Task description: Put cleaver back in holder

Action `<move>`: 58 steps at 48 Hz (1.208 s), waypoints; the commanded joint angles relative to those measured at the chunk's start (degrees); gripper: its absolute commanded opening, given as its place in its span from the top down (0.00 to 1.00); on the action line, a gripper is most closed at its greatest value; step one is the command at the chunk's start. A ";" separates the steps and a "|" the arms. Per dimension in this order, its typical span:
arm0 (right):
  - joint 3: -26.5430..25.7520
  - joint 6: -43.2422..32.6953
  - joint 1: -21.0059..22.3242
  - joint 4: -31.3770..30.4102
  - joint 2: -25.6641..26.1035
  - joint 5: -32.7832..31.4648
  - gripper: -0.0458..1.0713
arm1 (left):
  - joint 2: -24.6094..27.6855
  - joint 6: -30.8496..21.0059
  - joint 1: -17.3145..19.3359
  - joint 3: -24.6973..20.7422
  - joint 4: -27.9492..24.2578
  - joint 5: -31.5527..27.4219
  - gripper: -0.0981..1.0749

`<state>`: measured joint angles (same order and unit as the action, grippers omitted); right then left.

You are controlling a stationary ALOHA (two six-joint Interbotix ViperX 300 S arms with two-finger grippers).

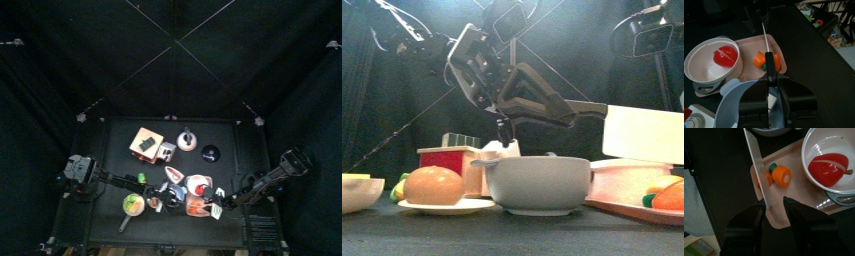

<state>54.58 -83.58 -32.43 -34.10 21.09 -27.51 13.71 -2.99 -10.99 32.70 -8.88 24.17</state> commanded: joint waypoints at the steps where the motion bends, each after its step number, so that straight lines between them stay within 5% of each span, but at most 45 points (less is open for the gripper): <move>1: -1.05 0.09 0.18 -0.97 2.11 -0.44 0.30 | -2.02 -0.09 -0.09 -0.97 0.62 0.09 0.62; 28: -1.05 0.00 9.40 -19.42 13.71 -4.13 0.31 | -17.05 -0.09 0.88 2.37 3.78 -14.24 0.62; 44: -1.58 -0.97 23.55 -33.22 14.77 1.67 0.31 | -28.92 -0.26 4.66 4.39 11.87 -26.54 0.62; 58: -2.99 -0.97 37.18 -35.42 12.13 14.24 0.42 | -36.74 -0.35 7.91 5.01 12.92 -37.44 0.62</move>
<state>53.17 -84.46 0.62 -69.52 33.57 -16.52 -20.48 -3.52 -4.48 38.41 3.87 -10.81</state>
